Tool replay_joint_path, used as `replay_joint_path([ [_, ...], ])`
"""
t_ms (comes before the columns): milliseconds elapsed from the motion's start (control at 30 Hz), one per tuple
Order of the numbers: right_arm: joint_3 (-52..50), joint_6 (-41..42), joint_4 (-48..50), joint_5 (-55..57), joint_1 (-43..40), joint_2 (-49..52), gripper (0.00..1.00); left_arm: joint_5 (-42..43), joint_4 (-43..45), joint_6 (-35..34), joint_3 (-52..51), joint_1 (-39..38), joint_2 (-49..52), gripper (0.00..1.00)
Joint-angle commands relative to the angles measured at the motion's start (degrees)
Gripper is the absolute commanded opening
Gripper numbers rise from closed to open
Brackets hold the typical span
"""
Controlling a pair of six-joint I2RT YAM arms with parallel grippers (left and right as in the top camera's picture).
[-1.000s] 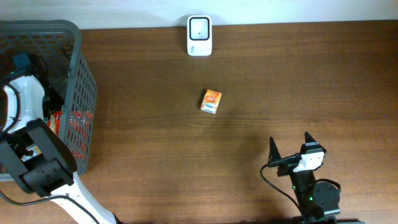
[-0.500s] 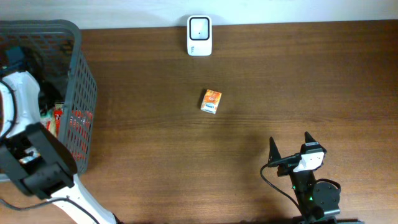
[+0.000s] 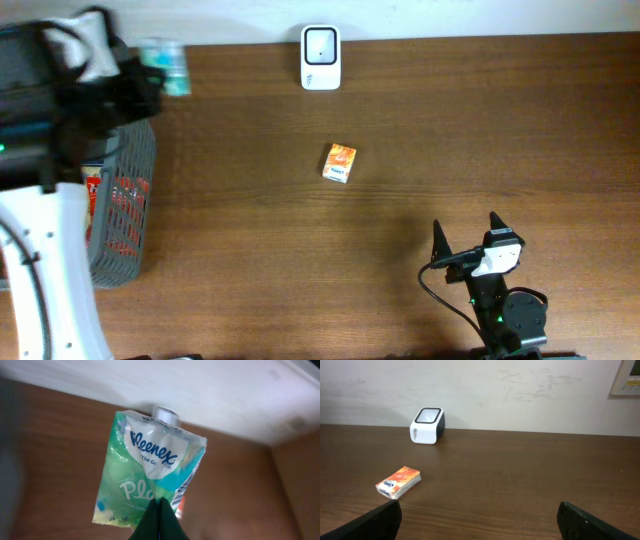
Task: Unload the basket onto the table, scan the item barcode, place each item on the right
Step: 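Place the green Kleenex pack beside the orange pack with left gripper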
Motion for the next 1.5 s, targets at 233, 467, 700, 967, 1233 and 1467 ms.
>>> replay_joint_path([
  [233,-0.4,0.0,-0.2,-0.1,-0.3,-0.4,0.98,-34.9,-1.4,-13.9,-0.3,-33.4,19.6,0.0],
  [467,-0.4,0.0,-0.2,-0.1,-0.3,-0.4,0.99,-35.3,1.6,-16.9,-0.3,-37.4,37.3,0.0],
  [700,-0.4,0.0,-0.2,-0.1,-0.3,-0.4,0.99,-26.7,3.1,-21.9,-0.3,-37.9,43.3,0.0],
  [967,-0.4,0.0,-0.2,-0.1,-0.3,-0.4,0.98,-18.3,1.9,-21.4,3.5,-38.1,43.3,0.17],
  [1233,-0.4,0.0,-0.2,-0.1,-0.3,-0.4,0.98,-20.5,-25.1,-6.0,37.5,-34.0,43.3,0.3],
  [1467,-0.4,0.0,-0.2,-0.1,-0.3,-0.4,0.98,-20.9,-37.0,0.3,52.9,-28.5,42.2,0.99],
])
